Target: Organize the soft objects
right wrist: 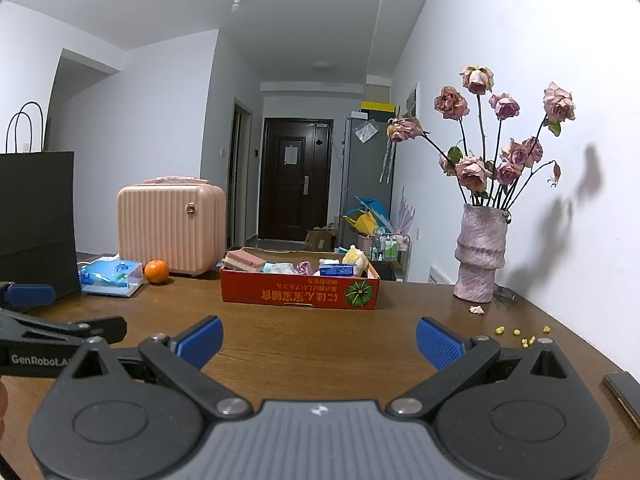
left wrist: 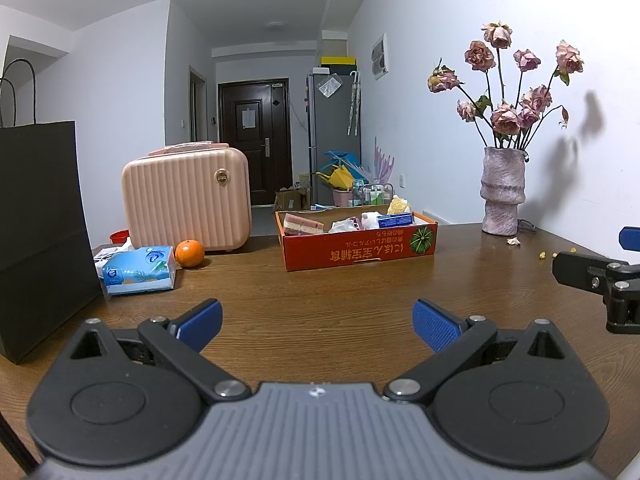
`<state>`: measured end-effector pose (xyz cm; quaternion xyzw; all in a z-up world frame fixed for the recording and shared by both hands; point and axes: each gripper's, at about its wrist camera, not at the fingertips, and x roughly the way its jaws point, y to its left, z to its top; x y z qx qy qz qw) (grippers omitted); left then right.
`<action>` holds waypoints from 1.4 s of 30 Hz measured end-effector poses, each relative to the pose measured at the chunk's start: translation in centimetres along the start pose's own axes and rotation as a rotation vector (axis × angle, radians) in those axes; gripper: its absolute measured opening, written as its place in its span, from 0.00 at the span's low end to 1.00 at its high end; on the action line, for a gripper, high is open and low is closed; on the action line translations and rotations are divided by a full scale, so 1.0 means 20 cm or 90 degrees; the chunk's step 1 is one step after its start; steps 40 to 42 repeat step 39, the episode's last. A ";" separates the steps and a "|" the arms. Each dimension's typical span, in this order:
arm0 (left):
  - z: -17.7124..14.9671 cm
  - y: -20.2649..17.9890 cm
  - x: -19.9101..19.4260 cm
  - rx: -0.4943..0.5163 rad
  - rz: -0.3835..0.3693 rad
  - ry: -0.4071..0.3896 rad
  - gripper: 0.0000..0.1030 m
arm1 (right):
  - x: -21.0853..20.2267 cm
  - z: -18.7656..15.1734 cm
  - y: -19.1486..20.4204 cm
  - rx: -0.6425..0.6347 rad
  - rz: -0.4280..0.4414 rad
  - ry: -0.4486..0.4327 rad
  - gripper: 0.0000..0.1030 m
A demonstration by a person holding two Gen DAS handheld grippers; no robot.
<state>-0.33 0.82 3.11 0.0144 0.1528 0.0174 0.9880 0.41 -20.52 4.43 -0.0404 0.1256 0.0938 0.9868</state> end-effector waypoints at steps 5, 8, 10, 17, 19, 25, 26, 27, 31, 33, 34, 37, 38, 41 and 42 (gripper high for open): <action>0.00 0.00 0.00 0.001 0.002 0.002 1.00 | 0.00 0.00 0.00 0.000 -0.001 -0.001 1.00; 0.00 0.00 0.00 0.001 0.002 0.001 1.00 | 0.00 0.01 -0.01 0.000 -0.002 -0.001 1.00; 0.00 0.00 0.00 0.001 0.002 0.002 1.00 | 0.00 0.02 -0.01 0.000 -0.003 -0.001 1.00; 0.00 0.00 0.00 0.001 0.002 0.000 1.00 | 0.00 0.02 -0.01 0.000 -0.004 -0.002 1.00; 0.00 0.00 0.00 0.001 0.003 0.000 1.00 | 0.00 0.02 -0.01 0.000 -0.003 -0.002 1.00; 0.00 0.01 0.00 -0.002 -0.001 -0.001 1.00 | 0.00 0.01 -0.01 0.000 -0.004 -0.002 1.00; 0.00 0.02 0.00 -0.001 -0.002 -0.001 1.00 | 0.00 0.01 -0.01 0.000 -0.004 -0.002 1.00; 0.00 0.02 0.00 -0.001 -0.002 -0.001 1.00 | 0.00 0.01 -0.01 0.000 -0.004 -0.001 1.00; 0.00 0.02 0.00 -0.001 -0.003 -0.002 1.00 | 0.00 0.02 -0.01 0.000 -0.006 0.000 1.00; 0.00 0.02 0.00 -0.001 -0.003 -0.002 1.00 | 0.00 0.02 -0.01 0.001 -0.007 0.001 1.00; 0.00 0.02 0.00 -0.001 -0.002 -0.002 1.00 | 0.00 0.02 -0.01 0.001 -0.007 0.001 1.00; -0.01 0.02 0.01 0.001 -0.003 -0.001 1.00 | 0.01 0.01 -0.01 0.001 -0.006 0.002 1.00; -0.01 0.02 0.01 0.001 -0.004 -0.001 1.00 | 0.01 0.01 -0.01 0.000 -0.006 0.002 1.00; -0.01 0.02 0.01 0.001 -0.007 -0.001 1.00 | 0.01 0.01 -0.01 0.000 -0.006 0.003 1.00; -0.01 0.02 0.01 0.001 -0.007 -0.001 1.00 | 0.01 0.01 -0.01 0.000 -0.006 0.003 1.00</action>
